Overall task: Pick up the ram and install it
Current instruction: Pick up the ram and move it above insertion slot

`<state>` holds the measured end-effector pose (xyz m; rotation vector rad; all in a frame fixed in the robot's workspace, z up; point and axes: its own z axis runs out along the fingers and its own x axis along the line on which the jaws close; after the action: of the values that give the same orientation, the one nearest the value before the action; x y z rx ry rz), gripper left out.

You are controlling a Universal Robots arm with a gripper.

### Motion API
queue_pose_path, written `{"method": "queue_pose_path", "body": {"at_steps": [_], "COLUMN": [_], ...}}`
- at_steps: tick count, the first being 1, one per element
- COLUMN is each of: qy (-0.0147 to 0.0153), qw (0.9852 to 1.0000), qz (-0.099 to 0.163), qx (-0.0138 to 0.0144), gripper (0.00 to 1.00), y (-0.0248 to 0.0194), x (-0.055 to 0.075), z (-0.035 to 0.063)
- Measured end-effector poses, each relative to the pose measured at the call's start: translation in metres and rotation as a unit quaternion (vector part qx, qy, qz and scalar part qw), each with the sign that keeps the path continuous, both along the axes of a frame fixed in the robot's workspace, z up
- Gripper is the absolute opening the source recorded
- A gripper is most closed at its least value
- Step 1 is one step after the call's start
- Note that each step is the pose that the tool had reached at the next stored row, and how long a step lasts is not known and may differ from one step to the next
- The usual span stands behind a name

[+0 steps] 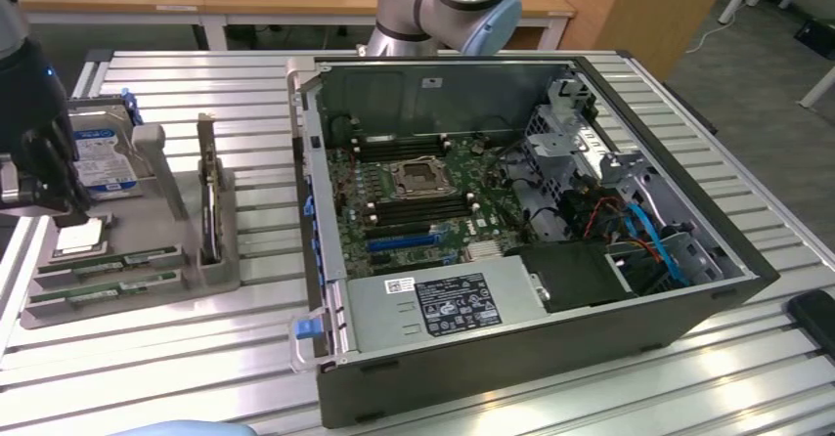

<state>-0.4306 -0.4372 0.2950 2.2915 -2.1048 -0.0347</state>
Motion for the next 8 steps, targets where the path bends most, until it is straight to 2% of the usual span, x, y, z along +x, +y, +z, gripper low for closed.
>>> {"method": "queue_pose_path", "body": {"at_steps": [8], "qy": [-0.0001], "qw": [1.0], "qz": [0.0], "qx": [0.0], "gripper": [0.24], "y": [-0.0058], "x": [0.0], "z": [-0.0079]}}
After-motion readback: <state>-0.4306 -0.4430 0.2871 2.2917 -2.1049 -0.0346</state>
